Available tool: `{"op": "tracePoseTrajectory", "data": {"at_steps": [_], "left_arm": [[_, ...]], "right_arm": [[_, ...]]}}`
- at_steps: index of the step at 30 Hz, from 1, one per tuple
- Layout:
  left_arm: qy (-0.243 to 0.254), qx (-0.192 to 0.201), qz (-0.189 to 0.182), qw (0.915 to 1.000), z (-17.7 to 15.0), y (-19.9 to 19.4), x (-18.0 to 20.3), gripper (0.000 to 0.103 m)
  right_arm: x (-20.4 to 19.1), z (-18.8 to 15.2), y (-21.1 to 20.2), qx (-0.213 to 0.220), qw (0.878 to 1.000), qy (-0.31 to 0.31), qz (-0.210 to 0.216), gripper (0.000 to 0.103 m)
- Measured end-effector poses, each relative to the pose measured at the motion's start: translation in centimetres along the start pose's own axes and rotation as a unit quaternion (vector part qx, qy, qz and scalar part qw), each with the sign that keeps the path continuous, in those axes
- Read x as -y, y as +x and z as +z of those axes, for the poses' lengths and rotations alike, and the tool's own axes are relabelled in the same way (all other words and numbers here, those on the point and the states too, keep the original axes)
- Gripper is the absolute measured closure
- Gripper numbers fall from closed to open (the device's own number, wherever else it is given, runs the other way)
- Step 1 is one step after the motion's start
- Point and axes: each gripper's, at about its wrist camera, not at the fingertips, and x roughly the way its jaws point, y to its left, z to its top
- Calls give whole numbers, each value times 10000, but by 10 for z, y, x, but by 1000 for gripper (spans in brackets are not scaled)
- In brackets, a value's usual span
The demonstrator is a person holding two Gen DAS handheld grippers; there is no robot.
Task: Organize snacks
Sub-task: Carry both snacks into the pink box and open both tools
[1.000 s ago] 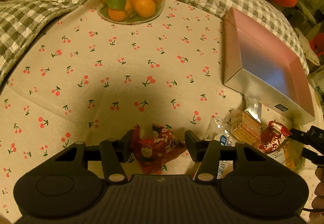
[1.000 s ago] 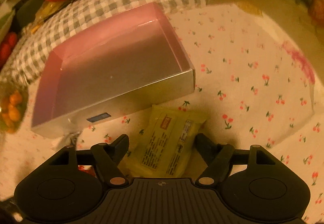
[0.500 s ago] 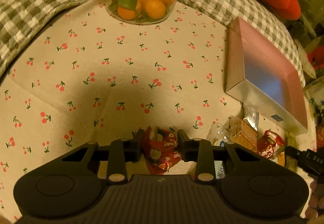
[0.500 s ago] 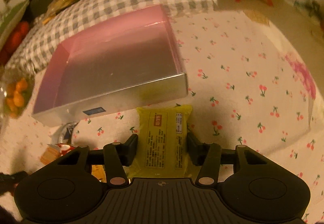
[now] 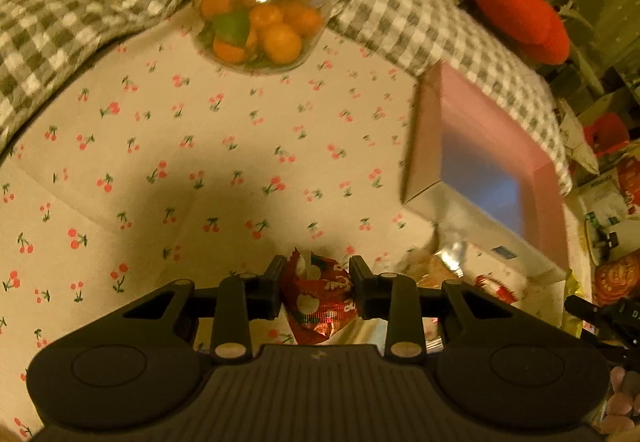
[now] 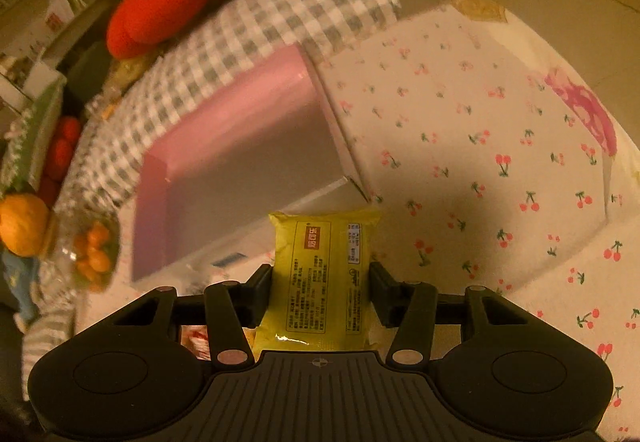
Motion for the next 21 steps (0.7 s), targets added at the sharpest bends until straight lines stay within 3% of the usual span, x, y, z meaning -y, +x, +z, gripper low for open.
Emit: {"op": "tracePoseTrajectory", "data": {"at_steps": [9,15,21], "left_arm": [[362,367,-146,9986,21,-11,47,73],[805,533,-399,9945,33,4,90,73],[1200,660,-413,9897,39,33,123,73]], "right_arm": [[-21,25,-10,189,9995,-184,190,53],[-33,42,7,207,9990,-238,331,53],[-36,52,27,270,9971,-405,590,53]]}}
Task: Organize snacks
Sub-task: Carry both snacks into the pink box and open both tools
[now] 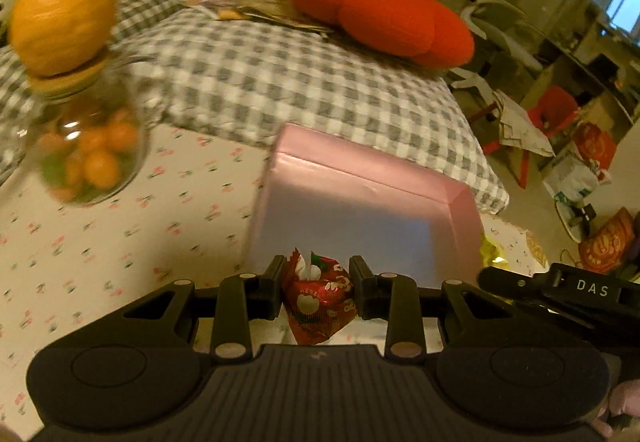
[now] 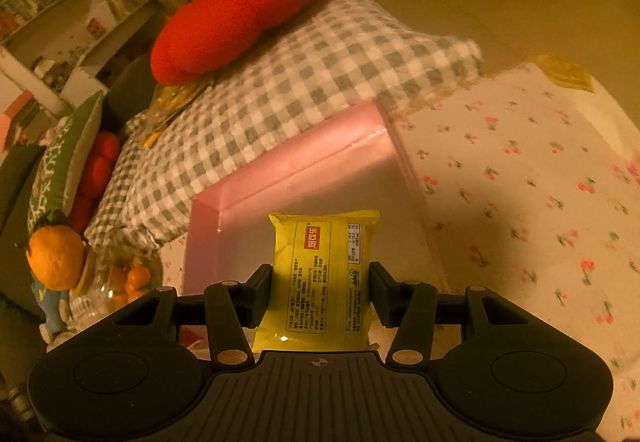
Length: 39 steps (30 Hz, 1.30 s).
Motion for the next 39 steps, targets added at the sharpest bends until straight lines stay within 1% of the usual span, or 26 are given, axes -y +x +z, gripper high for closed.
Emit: {"op": "tracePoseTrajectory", "data": {"at_steps": [3,5,9,12,17,23,24,25,26,27,28,30,33,36,39], "left_arm": [[96,-19,-80,9999,2,16,9,73],[116,-55,-100,9999,2,27,12,73],[136,-143,-17,9998,1,46,17,73],[280,-136,14,9995,-1,56,22,73],[429,-146,164,9988,-2,66,29,73],[729,45,213,9971,-2,65,37,71],[767,71,265,9967,-2,66,38,70],[789,115,320,9963,-2,65,38,64],[797,149,350,9961,-2,65,39,58],[788,188,348,9961,-1,65,39,45],[776,253,340,9961,-2,63,37,37],[787,337,339,9958,-3,61,38,35],[851,355,317,9952,-3,57,37,28],[875,419,275,9949,-4,50,37,23],[831,476,186,9952,-6,37,34,19]], "right_arm": [[2,1,12,-57,9998,-133,161,53],[2,1,18,-67,9997,-214,138,53],[2,0,29,-45,9992,-389,92,52],[1,-1,34,-6,9984,-548,133,53],[-1,-4,42,89,9968,-794,35,52],[-1,-6,44,157,9957,-915,-9,51],[-1,-6,43,153,9957,-909,-8,50],[-1,-5,43,147,9960,-879,-16,48],[0,-5,42,157,9963,-849,-19,43],[1,-5,41,170,9966,-810,-31,36],[2,-4,41,181,9968,-781,-42,33],[2,-4,39,184,9969,-761,-67,28],[2,-5,34,200,9968,-763,-114,23],[2,-7,26,241,9965,-779,-155,20],[1,-9,15,300,9963,-783,-208,19]]}}
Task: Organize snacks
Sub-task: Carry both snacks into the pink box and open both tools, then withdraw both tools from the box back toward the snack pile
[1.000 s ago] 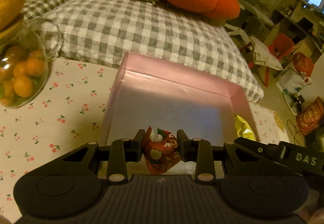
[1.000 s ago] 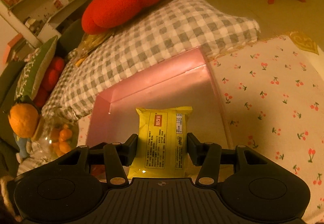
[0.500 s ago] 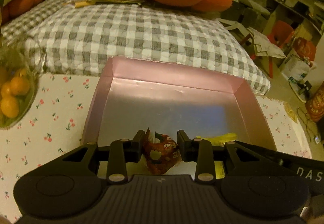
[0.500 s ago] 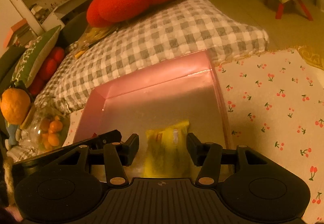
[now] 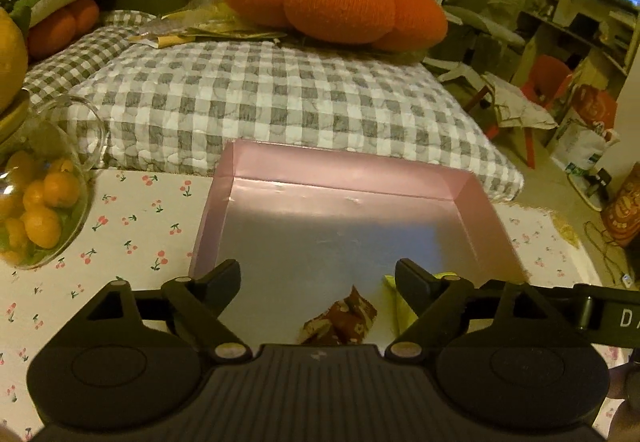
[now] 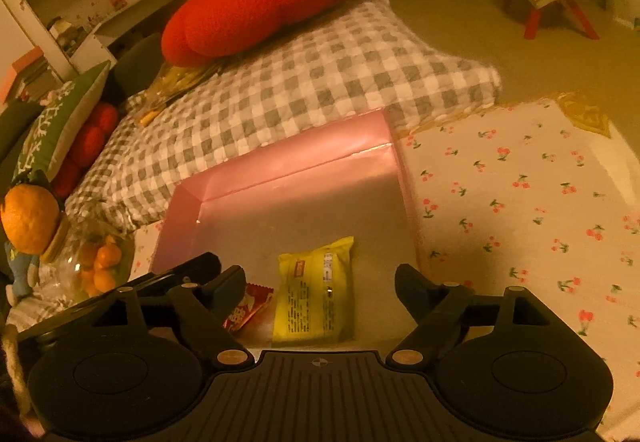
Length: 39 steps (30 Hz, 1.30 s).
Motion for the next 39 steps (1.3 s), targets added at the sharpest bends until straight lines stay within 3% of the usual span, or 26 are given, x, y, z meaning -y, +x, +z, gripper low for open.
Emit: {"op": "tracePoseTrajectory", "data": {"at_steps": [16,32,39], "left_arm": [[48,-45,43,10000,-13,-71,-15,1],[-53,-465,42,9989,-59,-106,-40,1],[-104,-419,-113,9990,-80,-113,-57,1]], "right_arm": [[-25,-22,-65,88,9995,-222,-189,10],[-33,-68,-95,-280,9972,-608,-340,9],[-25,-92,-101,-329,9956,-803,-348,9]]}}
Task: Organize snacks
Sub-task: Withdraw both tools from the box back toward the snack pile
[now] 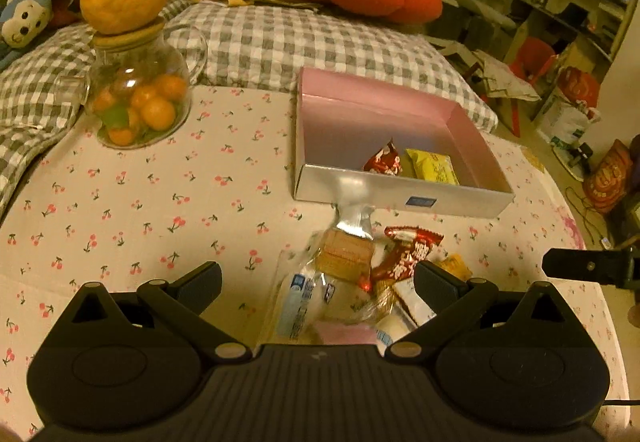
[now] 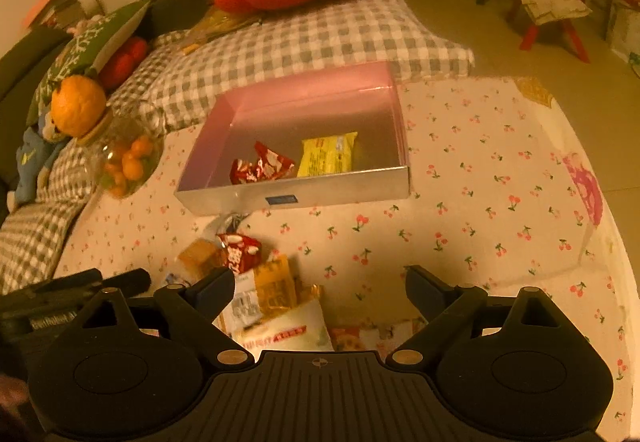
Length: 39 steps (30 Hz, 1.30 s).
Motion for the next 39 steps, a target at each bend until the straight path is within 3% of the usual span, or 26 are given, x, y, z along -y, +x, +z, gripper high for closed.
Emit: {"op": "tracePoseTrajectory", "data": {"at_steps": [5,18,28,36,39], "left_arm": [[3,159,-34,9999,-14,-11,-13,1],[324,1,-198,9993,-60,-23,-31,1],[432,-448,-556,9965,-85,-9,-7,4],[-140,-460,-466,9978,-87,-1,-2,11],[-220,-367,-344,9985,-86,-1,-2,21]], "right_arm": [[2,-17,-4,39,9994,-339,-90,9],[15,-68,4,79,9942,-1043,-256,6],[8,-95,27,-228,9793,-1896,-672,6],[16,-94,38,46,9849,-1639,-553,0],[21,-87,44,48,9901,-1332,-432,0]]}}
